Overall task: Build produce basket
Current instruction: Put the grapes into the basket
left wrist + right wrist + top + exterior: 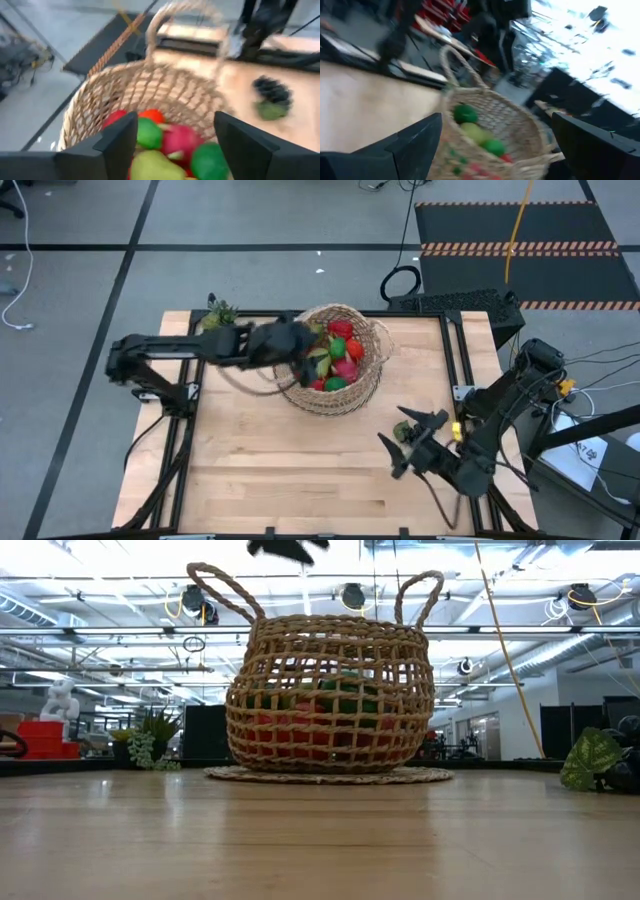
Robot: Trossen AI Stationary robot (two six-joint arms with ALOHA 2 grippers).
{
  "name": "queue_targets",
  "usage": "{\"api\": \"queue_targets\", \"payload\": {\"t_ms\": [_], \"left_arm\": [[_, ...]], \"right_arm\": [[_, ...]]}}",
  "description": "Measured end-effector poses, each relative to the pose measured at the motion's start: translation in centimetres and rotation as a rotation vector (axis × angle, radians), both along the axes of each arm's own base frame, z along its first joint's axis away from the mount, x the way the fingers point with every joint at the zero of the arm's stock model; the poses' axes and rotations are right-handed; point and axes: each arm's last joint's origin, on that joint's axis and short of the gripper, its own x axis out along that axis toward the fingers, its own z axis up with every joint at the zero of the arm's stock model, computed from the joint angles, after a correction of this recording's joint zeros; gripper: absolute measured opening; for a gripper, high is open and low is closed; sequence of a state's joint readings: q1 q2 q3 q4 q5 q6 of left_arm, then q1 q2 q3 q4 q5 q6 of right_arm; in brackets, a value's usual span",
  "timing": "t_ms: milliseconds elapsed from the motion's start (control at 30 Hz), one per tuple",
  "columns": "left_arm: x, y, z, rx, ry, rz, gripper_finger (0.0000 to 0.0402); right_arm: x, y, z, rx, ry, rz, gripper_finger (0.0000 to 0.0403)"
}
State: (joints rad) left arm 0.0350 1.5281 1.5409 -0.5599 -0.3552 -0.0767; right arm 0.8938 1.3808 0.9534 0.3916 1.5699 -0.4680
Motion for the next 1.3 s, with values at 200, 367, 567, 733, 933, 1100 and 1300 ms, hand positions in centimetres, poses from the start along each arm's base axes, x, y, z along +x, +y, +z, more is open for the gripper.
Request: {"api": "queue_targets", "payload": {"t_ms": [200, 367, 567, 733, 933, 1100, 1300], "left_arm": [[-3.6, -4.4, 0.7, 0.081, -0.057, -0.032, 0.022], [-5.3, -5.6, -0.8, 0.099, -0.062, -0.033, 0.0208], [-5.6, -5.6, -1.6, 0.101, -0.059, -0.038, 0.0208], [-5.6, -5.7, -1.6, 0.099, -0.066, -0.054, 0.0205], [-5.4, -5.7, -1.4, 0.098, -0.094, -0.058, 0.0204], [-5.4, -5.7, -1.3, 0.099, -0.095, -0.059, 0.0203], [-5.4, -5.7, -1.3, 0.098, -0.095, -0.061, 0.0203]], "right_arm": [[-3.0, 2.1, -2.0, 0.259, -0.17, 0.159, 0.0368], [-4.4, 2.5, -5.0, 0.55, -0.226, 0.357, 0.0368], [-3.8, 0.9, -8.3, 0.827, -0.239, 0.393, 0.0368], [-2.2, -0.3, -9.2, 0.956, -0.152, 0.44, 0.0368], [0.2, -2.0, -9.7, 1.147, -0.008, 0.501, 0.0368], [1.6, -3.6, -9.9, 1.137, 0.106, 0.435, 0.0368], [3.0, -4.9, -7.6, 1.105, 0.332, 0.278, 0.0368]]}}
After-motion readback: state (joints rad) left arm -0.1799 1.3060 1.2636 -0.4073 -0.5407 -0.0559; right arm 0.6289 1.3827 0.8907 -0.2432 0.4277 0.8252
